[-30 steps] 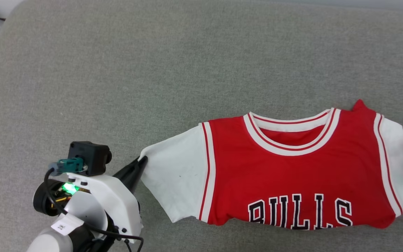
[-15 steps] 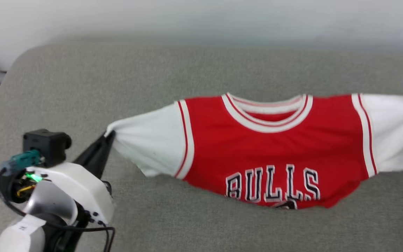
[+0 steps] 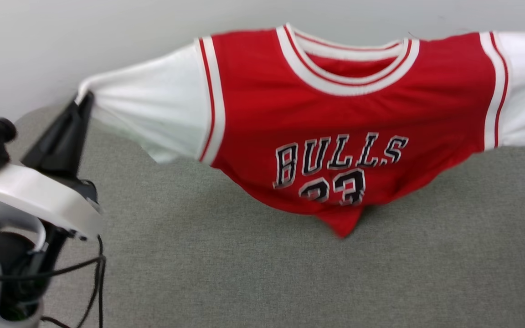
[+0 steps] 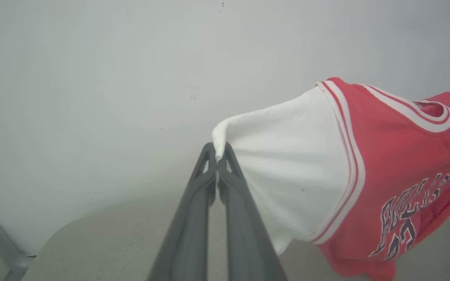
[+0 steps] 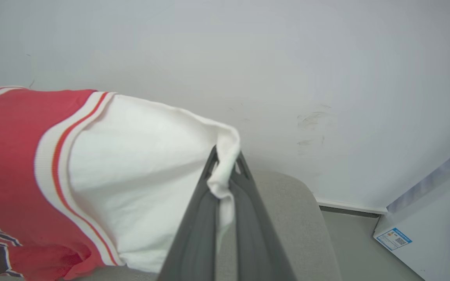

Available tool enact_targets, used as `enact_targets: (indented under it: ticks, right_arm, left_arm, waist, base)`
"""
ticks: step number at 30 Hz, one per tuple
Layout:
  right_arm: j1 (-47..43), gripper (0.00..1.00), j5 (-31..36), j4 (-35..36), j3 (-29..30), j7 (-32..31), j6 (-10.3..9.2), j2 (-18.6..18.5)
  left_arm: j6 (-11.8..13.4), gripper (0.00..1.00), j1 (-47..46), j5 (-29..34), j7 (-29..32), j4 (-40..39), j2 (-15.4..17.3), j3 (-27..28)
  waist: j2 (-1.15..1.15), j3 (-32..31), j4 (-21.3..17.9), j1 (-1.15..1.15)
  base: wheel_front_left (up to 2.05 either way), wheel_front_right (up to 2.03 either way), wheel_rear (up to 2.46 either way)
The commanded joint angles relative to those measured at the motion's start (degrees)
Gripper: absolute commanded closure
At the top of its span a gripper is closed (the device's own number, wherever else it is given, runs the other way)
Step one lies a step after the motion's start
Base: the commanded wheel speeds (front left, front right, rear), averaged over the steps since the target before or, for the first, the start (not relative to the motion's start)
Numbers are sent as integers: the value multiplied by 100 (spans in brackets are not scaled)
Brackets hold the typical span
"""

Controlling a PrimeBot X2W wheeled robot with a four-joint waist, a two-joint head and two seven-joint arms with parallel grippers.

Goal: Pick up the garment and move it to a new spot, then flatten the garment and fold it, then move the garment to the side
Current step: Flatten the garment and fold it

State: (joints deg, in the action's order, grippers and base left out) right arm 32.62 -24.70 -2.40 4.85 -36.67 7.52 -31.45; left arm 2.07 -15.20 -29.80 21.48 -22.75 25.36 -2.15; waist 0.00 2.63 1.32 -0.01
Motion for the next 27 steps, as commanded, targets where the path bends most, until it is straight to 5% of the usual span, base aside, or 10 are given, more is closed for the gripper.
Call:
enact_targets:
  ticks: [1,17,27]
  right_arm:
    - [162,100,-16,56,-3,64,-6,-81]
    - [1466,100,-20,-323,-327,589,-7,-254]
    - [2422,100,127,-929,-422,839,-8,-162]
  left_arm:
    - [-32,100,-158,52,-53,5,77,68]
    - [-360,100,-1538,4,-11,285,718,365]
    - [-740,100,-2506,-212,-89,1126,958,148]
  waist:
    - [0,-61,-38,1]
    - [0,17,-149,1]
    - [0,862,-163,1]
  base:
    - [0,0,0]
    - [0,0,0]
    - [0,0,0]
